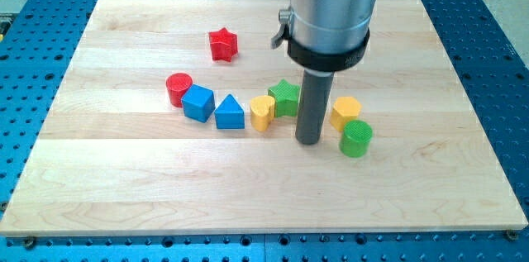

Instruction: Move the yellow heart and green star diagonal to each other

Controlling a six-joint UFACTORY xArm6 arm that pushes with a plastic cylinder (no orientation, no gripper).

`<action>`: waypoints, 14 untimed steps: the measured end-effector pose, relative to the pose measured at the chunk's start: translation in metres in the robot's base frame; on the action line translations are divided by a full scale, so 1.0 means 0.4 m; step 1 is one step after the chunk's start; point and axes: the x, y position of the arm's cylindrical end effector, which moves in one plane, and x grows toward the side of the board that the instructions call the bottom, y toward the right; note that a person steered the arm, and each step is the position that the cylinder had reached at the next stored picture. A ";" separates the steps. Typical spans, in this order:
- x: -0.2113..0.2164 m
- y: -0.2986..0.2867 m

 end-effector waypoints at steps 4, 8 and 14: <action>-0.243 -0.022; -0.145 -0.057; -0.316 -0.144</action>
